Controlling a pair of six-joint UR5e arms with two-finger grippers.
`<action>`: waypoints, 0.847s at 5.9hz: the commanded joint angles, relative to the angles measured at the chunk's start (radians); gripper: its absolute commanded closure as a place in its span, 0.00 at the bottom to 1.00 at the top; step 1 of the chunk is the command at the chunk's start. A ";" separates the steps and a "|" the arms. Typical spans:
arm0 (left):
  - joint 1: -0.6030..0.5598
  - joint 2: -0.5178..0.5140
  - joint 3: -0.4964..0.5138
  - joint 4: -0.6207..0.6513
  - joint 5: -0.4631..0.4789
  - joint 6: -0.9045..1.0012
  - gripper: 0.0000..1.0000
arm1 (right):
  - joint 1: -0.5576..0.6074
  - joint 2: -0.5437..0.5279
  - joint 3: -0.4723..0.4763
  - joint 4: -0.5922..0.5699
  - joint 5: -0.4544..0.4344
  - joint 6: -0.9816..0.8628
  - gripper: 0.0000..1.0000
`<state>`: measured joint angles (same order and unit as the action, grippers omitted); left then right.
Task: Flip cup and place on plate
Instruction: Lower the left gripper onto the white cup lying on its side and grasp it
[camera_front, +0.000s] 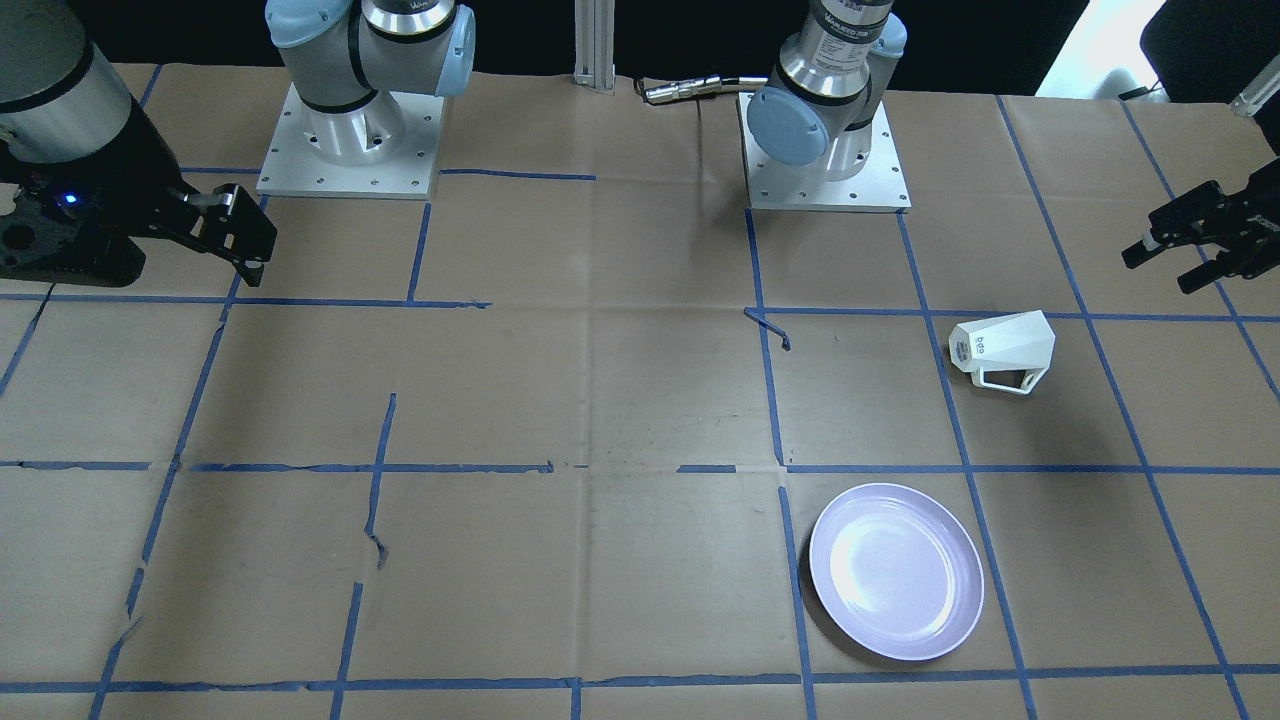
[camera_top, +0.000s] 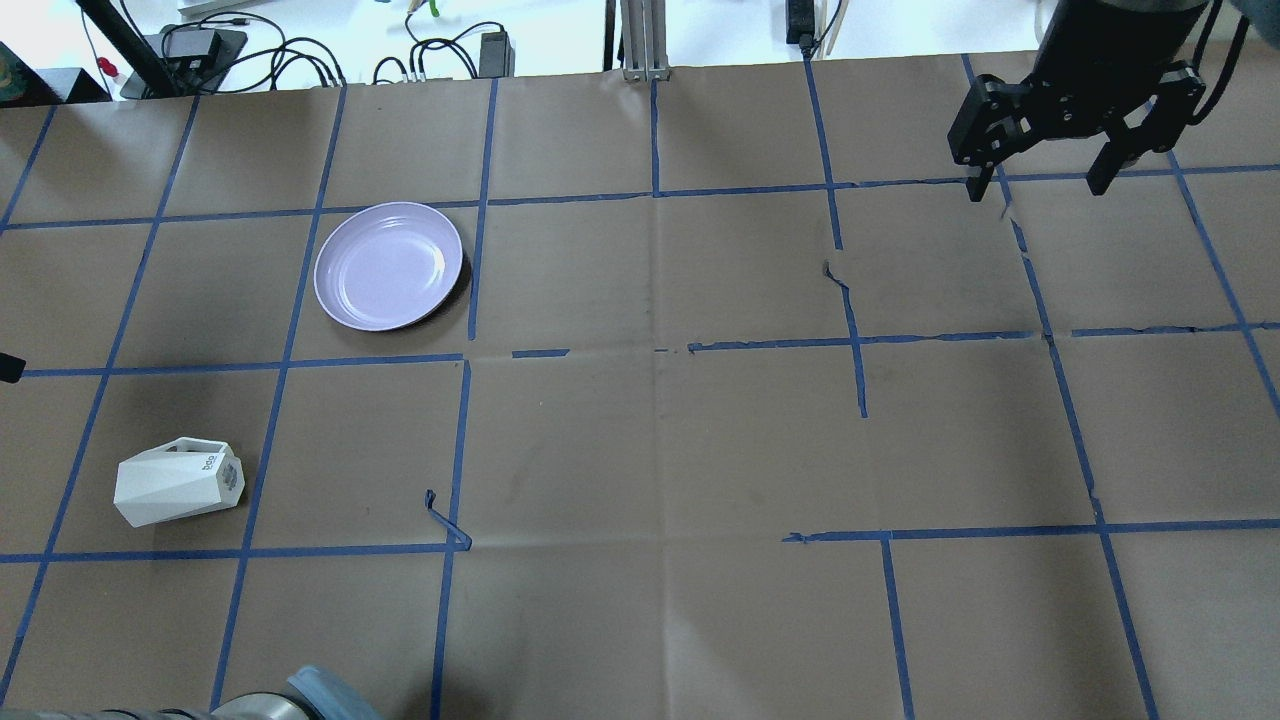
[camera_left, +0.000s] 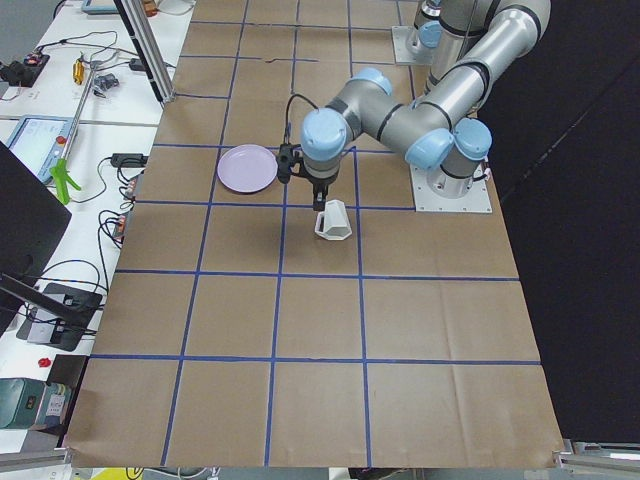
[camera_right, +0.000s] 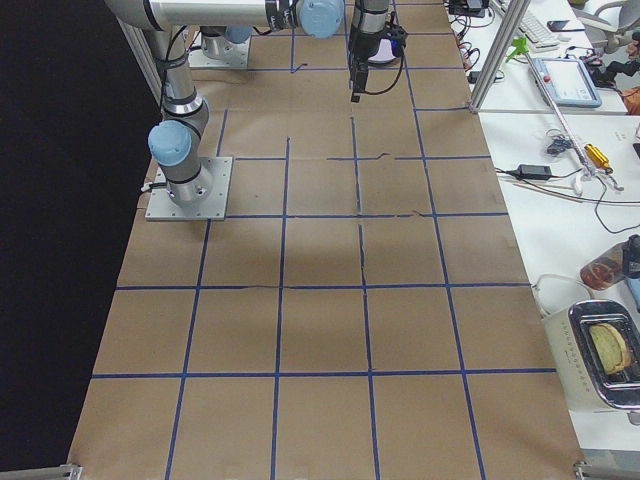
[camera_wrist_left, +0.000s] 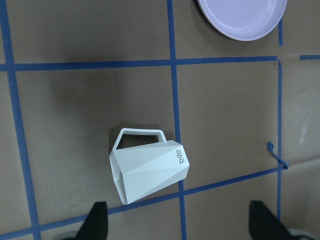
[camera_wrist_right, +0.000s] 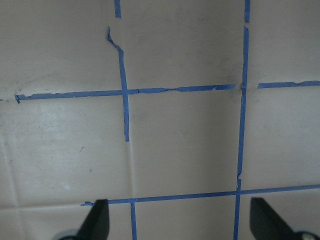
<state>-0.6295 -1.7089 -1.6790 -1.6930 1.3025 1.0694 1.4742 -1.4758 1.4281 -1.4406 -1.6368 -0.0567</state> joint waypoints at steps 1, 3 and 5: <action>0.114 -0.159 -0.018 -0.057 -0.111 0.201 0.01 | 0.000 0.000 0.000 -0.001 0.000 0.000 0.00; 0.180 -0.328 -0.001 -0.189 -0.208 0.340 0.01 | 0.000 0.000 0.000 -0.001 0.000 0.000 0.00; 0.180 -0.435 -0.014 -0.232 -0.252 0.423 0.01 | 0.000 0.000 0.000 0.000 0.000 0.000 0.00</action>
<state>-0.4513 -2.0905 -1.6872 -1.9038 1.0658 1.4526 1.4742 -1.4757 1.4282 -1.4407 -1.6367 -0.0568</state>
